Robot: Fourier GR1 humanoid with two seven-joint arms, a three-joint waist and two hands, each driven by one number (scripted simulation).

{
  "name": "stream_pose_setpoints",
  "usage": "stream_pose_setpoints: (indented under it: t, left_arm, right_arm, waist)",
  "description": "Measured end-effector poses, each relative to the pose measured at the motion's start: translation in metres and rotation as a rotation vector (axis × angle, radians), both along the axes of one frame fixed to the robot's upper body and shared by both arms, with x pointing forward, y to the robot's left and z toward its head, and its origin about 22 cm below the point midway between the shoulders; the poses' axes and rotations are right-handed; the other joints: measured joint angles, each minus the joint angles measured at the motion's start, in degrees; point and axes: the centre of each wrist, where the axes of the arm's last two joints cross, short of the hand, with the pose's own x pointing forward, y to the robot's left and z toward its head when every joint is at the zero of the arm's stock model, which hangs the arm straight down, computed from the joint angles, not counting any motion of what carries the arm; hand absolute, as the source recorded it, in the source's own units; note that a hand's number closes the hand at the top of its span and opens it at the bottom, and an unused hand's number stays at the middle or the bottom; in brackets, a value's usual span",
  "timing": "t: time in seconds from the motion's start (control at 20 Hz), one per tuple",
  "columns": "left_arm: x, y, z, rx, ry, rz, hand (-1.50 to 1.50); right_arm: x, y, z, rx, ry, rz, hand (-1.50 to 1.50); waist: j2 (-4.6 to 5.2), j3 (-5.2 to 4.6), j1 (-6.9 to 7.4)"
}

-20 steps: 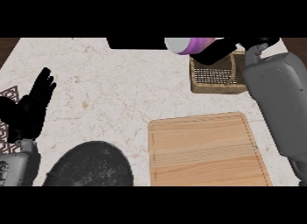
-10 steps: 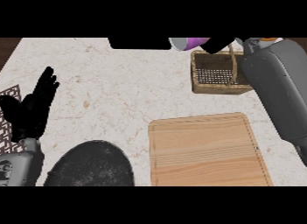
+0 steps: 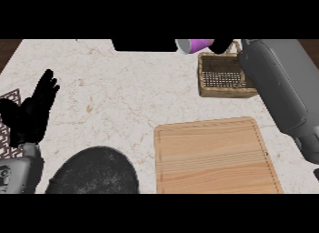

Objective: Pick the can from the cutting board and place it in the basket

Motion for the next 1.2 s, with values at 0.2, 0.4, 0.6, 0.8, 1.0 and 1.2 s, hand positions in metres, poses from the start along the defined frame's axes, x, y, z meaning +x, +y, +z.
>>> stream_pose_setpoints:
  t: [0.2, 0.4, 0.6, 0.8, 1.0, 1.2]
  left_arm:
    - [0.0, -0.006, 0.005, -0.001, -0.006, -0.004, 0.0]
    - [0.0, -0.008, 0.007, -0.002, -0.003, 0.001, 0.0]
    - [-0.002, -0.001, 0.005, 0.002, -0.001, 0.0, 0.0]
    - [-0.003, 0.002, 0.004, 0.003, -0.006, 0.001, 0.0]
    - [-0.003, 0.002, 0.002, -0.001, -0.001, 0.0, 0.0]
    - [-0.001, -0.003, 0.002, 0.004, -0.007, -0.004, 0.0]
  right_arm:
    - [0.011, -0.011, -0.009, -0.038, 0.068, -0.018, 1.5]
    - [0.017, -0.018, -0.019, -0.045, 0.081, -0.019, 1.5]
    - [0.021, -0.021, -0.027, -0.05, 0.081, -0.024, 1.5]
    - [0.025, -0.025, -0.032, -0.083, 0.085, -0.034, 1.5]
    - [0.026, -0.021, -0.034, -0.112, 0.082, -0.044, 1.5]
    - [0.028, -0.025, -0.044, -0.134, 0.091, -0.054, 1.5]
  waist:
    - [0.08, 0.02, 0.25]
    - [0.1, 0.02, 0.25]
    - [0.12, 0.03, 0.25]
    - [0.13, 0.02, 0.29]
    - [0.1, 0.02, 0.19]
    - [0.17, 0.03, 0.3]
